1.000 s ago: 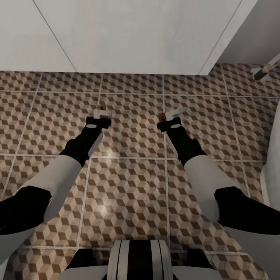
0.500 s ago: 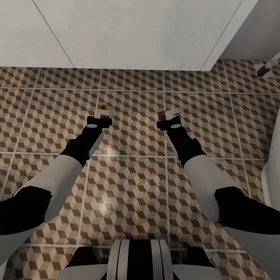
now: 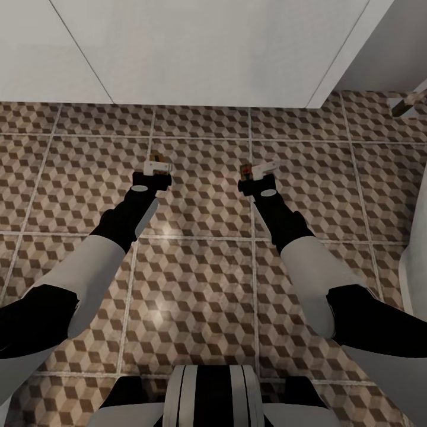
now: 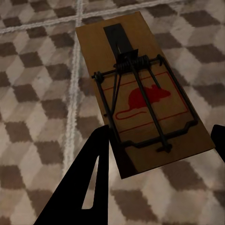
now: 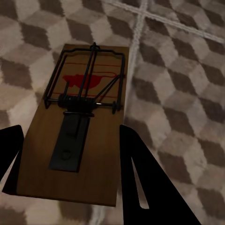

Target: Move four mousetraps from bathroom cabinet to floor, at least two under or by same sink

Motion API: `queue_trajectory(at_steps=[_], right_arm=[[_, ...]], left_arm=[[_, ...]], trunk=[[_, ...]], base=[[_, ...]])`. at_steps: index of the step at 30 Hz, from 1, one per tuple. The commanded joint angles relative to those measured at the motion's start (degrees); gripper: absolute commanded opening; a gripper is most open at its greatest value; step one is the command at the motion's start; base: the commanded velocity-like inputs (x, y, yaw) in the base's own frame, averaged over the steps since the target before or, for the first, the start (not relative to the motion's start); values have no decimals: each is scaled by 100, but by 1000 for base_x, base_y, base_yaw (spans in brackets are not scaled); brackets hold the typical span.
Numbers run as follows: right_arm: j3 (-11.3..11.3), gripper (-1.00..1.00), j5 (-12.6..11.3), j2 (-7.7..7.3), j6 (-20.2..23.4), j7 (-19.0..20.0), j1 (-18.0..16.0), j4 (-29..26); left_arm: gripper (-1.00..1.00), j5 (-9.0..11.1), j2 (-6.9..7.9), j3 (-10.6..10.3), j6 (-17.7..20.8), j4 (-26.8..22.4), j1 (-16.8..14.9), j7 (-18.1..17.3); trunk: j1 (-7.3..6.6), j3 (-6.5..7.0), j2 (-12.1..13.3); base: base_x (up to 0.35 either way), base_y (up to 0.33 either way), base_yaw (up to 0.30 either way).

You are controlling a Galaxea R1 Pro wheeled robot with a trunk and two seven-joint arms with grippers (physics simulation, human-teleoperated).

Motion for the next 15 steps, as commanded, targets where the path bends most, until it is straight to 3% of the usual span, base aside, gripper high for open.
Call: queue_trajectory(at_steps=[1, 15], right_arm=[[15, -100, 28, 0, 23, -11, -1, -5], [18, -100, 25, 0, -75, 4, 4, 5]], left_arm=[[-100, 50, 7, -32, 27, -7, -3, 53], [-100, 51, 4, -32, 18, -13, 2, 35]], trunk=[[2, -3, -3], [38, -3, -21]], base=[[0, 0, 0], [0, 0, 0]])
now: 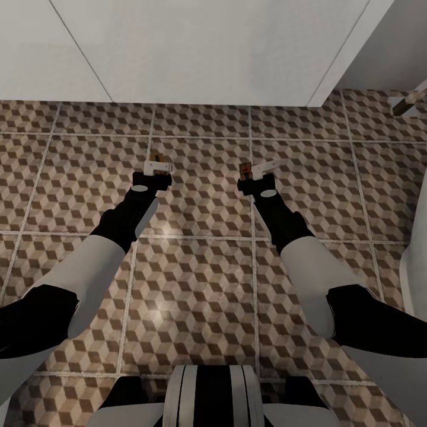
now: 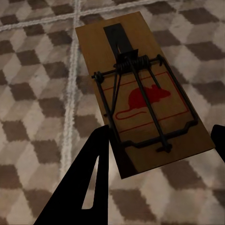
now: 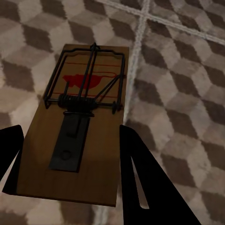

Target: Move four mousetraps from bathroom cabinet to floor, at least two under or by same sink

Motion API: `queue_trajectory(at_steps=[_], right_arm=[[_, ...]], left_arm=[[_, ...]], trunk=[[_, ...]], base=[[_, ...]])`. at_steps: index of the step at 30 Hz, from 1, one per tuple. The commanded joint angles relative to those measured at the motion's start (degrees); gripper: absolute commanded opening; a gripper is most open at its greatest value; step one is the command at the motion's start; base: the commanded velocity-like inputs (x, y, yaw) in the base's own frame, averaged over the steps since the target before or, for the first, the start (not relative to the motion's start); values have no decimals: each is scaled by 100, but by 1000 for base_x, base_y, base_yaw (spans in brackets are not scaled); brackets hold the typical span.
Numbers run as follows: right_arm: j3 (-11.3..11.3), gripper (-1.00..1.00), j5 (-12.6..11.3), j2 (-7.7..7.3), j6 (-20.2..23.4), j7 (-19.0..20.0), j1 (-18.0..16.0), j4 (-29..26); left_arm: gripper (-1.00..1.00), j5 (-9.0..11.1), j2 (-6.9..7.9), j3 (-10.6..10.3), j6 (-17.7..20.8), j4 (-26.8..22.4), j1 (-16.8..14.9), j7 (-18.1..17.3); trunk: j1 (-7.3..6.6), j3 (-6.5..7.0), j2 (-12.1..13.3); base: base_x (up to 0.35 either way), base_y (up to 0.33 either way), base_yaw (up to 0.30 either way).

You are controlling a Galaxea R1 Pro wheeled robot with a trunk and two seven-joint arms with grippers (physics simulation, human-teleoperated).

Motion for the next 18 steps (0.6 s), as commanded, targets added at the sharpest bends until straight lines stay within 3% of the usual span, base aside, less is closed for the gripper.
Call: queue_trajectory(at_steps=[1, 18], right_arm=[[14, -100, 33, 0, 42, -13, 0, -8], [8, -100, 27, 0, -110, -21, 2, -7]], left_arm=[[-100, 49, 5, -32, 27, -8, -4, 53], [-100, 53, 5, -32, 26, 20, 0, 41]], trunk=[[2, -3, -3], [46, -3, -25]], base=[[0, 0, 0], [0, 0, 0]])
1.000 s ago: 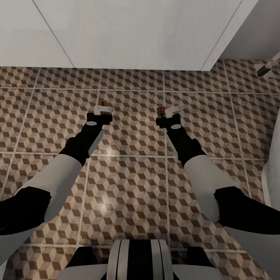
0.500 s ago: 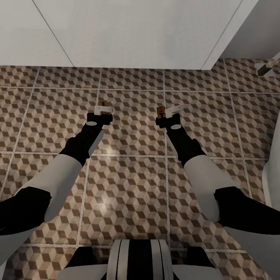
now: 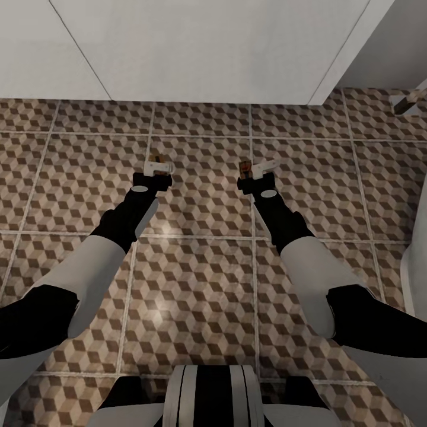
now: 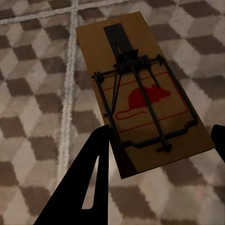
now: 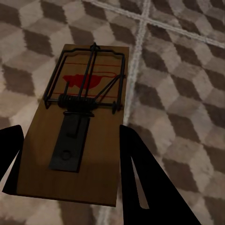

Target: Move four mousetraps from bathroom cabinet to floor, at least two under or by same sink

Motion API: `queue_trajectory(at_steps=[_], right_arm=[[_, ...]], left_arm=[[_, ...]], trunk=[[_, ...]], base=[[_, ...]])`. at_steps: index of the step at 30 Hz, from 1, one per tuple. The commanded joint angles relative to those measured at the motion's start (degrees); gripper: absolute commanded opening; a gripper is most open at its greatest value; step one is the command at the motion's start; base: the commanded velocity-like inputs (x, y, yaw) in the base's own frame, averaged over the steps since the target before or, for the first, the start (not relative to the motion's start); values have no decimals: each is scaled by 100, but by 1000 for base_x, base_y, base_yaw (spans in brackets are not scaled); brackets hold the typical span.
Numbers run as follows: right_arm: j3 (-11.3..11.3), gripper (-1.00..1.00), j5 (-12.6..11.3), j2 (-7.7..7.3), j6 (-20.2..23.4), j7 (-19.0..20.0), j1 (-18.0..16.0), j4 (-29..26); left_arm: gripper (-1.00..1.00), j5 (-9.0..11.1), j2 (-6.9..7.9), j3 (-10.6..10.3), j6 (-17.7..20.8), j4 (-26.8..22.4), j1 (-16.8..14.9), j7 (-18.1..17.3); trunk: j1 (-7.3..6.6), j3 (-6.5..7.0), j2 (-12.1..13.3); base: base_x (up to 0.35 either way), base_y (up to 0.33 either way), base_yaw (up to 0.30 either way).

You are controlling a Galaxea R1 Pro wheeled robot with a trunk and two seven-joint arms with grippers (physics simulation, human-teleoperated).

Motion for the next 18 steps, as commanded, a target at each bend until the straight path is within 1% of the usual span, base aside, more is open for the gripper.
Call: queue_trajectory(at_steps=[1, 12, 16, 18], right_arm=[[13, -100, 34, 0, 41, -14, -1, -8], [16, -100, 36, 0, 37, -14, -1, -8], [12, -100, 39, 0, 37, -13, -1, -3], [15, -100, 41, 0, 27, -8, -1, 42]], left_arm=[[-100, 51, 5, -33, 27, -6, -3, 54], [-100, 54, -6, -41, 27, 79, 41, 57], [-100, 49, -12, -48, 27, 82, 175, 92], [-100, 42, -12, -49, 22, 48, 325, 93]], trunk=[[2, -3, -3], [22, -3, -13], [22, -3, -13], [22, -3, -13]], base=[[0, 0, 0], [0, 0, 0], [0, 0, 0], [0, 0, 0]])
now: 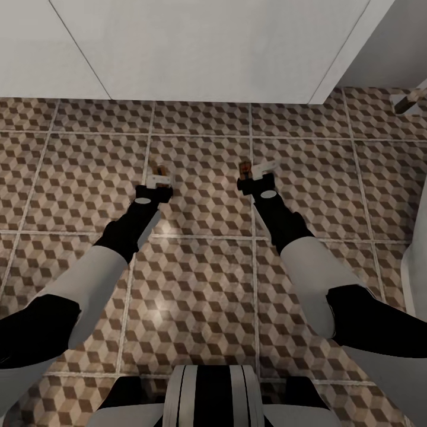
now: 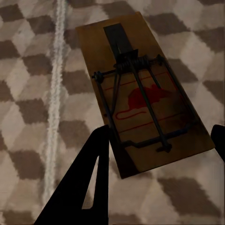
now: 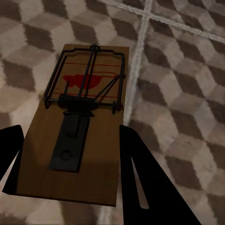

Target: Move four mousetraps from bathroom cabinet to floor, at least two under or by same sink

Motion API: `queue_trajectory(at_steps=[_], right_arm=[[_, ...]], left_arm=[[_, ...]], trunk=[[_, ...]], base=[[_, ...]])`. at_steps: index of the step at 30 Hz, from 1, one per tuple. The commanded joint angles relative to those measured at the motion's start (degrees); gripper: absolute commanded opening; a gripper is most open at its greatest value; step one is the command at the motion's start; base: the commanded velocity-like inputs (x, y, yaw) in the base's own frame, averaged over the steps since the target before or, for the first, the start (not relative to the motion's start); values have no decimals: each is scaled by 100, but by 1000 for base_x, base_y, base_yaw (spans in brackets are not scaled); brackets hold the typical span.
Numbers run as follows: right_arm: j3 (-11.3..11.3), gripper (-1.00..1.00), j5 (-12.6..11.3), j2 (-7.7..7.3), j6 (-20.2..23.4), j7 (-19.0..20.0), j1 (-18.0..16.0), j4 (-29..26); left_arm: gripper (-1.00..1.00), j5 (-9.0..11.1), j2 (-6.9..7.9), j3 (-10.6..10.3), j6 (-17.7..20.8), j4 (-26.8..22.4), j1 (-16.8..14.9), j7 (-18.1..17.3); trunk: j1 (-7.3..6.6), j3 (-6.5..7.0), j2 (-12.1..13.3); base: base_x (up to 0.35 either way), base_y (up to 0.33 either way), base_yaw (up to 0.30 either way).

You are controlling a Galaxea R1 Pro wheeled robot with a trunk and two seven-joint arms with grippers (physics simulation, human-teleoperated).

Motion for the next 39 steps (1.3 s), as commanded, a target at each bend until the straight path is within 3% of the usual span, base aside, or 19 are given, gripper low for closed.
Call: queue_trajectory(at_steps=[1, 8, 15, 26, 39], right_arm=[[16, -100, 35, 0, 34, -12, -1, 15], [25, -100, 37, 0, -367, -8, -1, 303], [28, -100, 45, 0, -458, 3, -1, 514], [29, -100, 45, 0, -468, 14, -1, 540], [14, -100, 54, 0, -443, 3, -10, 549]], left_arm=[[-100, 44, 7, -34, 26, -26, 27, 52], [-100, 53, 27, -34, -399, -70, 137, -33], [-100, 59, 12, -28, -838, 54, 153, -424], [-100, 65, -136, -29, -898, 0, 156, -520], [-100, 67, -144, -27, -897, 25, 156, -525]], trunk=[[-1, -3, -1], [-1, -3, -1], [-1, -3, -1], [-1, -3, -1], [-1, -3, -1]], base=[[0, 0, 0], [0, 0, 0], [0, 0, 0], [0, 0, 0], [0, 0, 0]])
